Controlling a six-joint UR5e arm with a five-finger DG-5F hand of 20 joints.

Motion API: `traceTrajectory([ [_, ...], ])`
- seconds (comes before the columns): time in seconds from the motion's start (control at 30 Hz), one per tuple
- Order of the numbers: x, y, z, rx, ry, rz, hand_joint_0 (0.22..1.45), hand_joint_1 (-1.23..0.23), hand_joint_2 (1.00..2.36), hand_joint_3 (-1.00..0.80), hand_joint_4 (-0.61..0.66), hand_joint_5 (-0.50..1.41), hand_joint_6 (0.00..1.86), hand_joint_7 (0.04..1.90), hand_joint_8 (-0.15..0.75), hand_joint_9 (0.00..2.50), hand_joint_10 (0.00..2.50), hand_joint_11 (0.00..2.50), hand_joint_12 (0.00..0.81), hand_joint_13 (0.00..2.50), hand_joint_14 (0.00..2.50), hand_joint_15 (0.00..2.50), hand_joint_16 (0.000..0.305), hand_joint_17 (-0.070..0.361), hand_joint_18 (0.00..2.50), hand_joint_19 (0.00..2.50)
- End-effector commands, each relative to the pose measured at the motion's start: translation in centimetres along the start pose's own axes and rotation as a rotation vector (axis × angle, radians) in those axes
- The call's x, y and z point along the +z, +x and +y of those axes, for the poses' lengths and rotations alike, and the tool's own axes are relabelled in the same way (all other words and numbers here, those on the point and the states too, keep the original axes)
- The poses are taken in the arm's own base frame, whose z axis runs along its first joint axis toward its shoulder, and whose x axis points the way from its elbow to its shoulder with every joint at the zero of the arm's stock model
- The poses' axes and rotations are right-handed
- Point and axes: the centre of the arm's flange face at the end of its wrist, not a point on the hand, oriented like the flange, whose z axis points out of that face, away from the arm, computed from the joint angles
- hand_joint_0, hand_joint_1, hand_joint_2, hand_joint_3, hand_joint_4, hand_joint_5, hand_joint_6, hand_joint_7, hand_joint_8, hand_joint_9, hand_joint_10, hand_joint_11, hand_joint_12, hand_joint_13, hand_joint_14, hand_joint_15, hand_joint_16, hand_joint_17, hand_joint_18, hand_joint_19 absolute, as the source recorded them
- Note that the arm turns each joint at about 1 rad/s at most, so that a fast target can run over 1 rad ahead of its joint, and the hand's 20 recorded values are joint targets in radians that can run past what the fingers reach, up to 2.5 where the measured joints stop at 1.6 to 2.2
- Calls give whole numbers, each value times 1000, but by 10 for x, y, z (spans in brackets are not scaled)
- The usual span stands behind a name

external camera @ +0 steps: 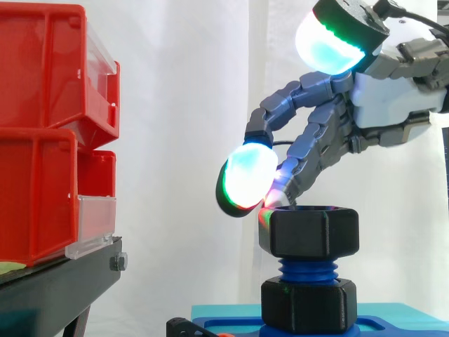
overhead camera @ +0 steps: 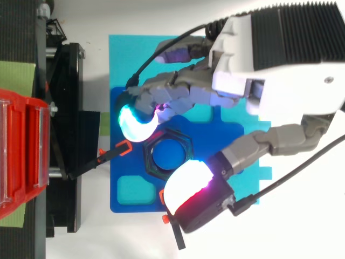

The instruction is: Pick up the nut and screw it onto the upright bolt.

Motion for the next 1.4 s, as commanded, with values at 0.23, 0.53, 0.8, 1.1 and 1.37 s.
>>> traceTrajectory([
  [0.23,10,19,-2,45,-59,-55,451,-211,1000,-500,135,-197,501,593,251,490,0,0,363,346,0,0,48,109,12,0],
  [0.53,10,22,-1,24,-61,-49,443,-194,1000,-500,139,-199,501,603,229,271,0,0,354,0,0,0,50,113,0,0],
  [0.8,8,24,-4,-7,-45,-37,426,-147,1000,-500,76,-242,500,557,174,0,0,0,335,0,0,0,52,117,0,0],
  [1.1,6,34,-12,-8,-31,-19,418,-124,1000,-500,81,-248,500,549,169,0,0,0,335,0,0,0,54,121,0,0],
  [1.37,5,31,-16,-11,-25,-20,410,-144,1000,-500,85,-237,501,562,179,0,0,0,339,0,0,0,52,117,0,0],
])
